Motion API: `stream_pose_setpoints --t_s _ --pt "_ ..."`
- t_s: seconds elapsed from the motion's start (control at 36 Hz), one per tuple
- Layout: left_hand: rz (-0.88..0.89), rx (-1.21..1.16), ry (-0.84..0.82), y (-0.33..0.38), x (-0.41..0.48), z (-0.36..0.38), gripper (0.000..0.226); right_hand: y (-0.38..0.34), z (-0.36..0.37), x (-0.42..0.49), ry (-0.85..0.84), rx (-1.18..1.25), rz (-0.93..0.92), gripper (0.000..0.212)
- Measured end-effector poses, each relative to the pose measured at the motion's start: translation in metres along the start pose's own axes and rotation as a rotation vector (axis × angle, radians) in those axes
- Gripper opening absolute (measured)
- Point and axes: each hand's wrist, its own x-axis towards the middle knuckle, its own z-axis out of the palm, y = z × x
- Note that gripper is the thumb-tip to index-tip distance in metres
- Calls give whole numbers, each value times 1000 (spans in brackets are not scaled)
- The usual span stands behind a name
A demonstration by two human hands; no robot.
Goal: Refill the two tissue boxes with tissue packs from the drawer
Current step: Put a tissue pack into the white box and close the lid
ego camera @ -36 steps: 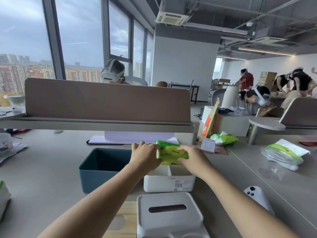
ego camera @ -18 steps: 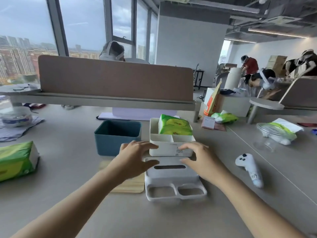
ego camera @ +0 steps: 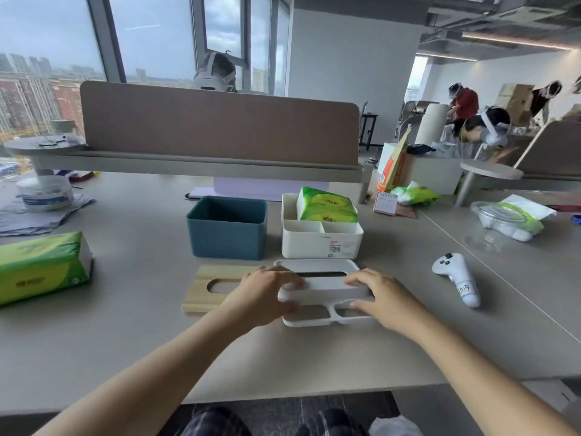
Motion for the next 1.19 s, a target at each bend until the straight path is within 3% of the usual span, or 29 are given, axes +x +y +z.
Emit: stream_pose_setpoints --t_s 0.19,0.39,0.67,0.92,1.19 --pt "-5 -2 -5 7 16 5 58 -11 -7 13 -152 -55 -4 63" --pt "25 23 73 10 10 10 47 -14 -13 14 -199 -25 -21 65" --pt "75 22 189 21 7 -20 44 -23 -43 7 -70 -28 -107 65" --pt "130 79 279 33 55 -70 41 -19 -84 49 69 -39 -139 63" --pt "113 83 227 31 142 -87 40 7 -104 123 89 0 -53 64"
